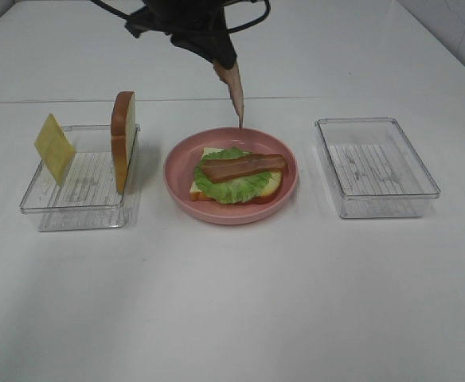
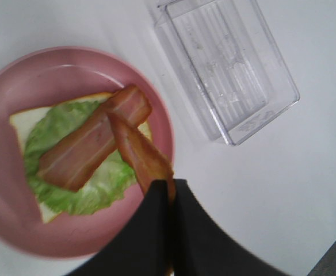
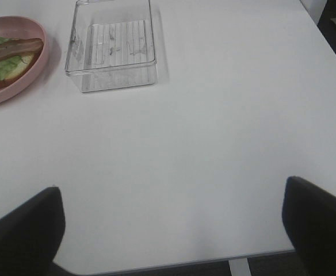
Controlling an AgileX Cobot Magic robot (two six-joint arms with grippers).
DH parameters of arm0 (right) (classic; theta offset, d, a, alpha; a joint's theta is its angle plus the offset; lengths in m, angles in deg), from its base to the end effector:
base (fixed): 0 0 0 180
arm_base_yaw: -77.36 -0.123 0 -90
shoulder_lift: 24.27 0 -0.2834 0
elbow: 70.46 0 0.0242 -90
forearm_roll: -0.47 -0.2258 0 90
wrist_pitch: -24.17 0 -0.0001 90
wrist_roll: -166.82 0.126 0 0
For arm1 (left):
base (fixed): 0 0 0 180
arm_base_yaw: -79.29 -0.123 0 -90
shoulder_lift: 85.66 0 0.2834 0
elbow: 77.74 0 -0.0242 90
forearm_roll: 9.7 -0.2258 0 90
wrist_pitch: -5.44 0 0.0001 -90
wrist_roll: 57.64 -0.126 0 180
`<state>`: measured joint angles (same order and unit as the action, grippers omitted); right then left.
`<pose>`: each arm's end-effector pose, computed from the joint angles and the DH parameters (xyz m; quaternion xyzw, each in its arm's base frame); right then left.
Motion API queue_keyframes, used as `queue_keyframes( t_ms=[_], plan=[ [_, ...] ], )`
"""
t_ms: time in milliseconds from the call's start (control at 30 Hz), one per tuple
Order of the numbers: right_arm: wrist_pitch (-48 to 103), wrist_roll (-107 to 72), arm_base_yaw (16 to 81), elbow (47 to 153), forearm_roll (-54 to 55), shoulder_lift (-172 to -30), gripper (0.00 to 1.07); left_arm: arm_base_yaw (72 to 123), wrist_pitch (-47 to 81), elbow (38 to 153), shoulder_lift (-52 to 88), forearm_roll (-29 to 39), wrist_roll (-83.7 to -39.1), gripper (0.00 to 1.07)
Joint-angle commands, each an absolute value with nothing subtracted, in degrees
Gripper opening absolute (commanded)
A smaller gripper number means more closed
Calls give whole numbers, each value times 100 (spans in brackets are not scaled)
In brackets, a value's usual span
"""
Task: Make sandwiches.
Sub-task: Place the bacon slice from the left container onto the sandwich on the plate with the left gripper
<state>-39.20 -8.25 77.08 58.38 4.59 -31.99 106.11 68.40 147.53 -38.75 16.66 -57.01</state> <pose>0.0064 -0.0081 0.2314 0.0369 0.8743 -0.0139 0.4837 0.4052 -0.2607 0.2644 0.1657 0.9288 -0.2746 0.1858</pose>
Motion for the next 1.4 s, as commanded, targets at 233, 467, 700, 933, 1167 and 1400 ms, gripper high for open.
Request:
queue_keyframes(
  t_ms=[233,467,700,933,1167,1400],
  plan=[
    [-3880,-866,7748,5815,454,-3004,98,10765,7299,16552,-5422,2520,-5724,0],
    [-3880,-866,7748,5815,454,-3004,98,10765,7442,16838,-5840,2995,-5764,0],
    [-3880,-866,7748,5815,454,-3004,98,10800,7665,16838,-6035,3001,-5764,0],
    [-3880,-866,7748,5815,454,-3004,98,10800,7832,16838,-6092,2394,-5695,0],
    [-3880,-866,7748,5815,454,-3004,98,10800,7860,16838,-6092,1872,-5678,0],
    [-3880,-866,7748,5815,454,-3004,98,10800,7969,16838,-6092,979,-5408,0]
  ],
)
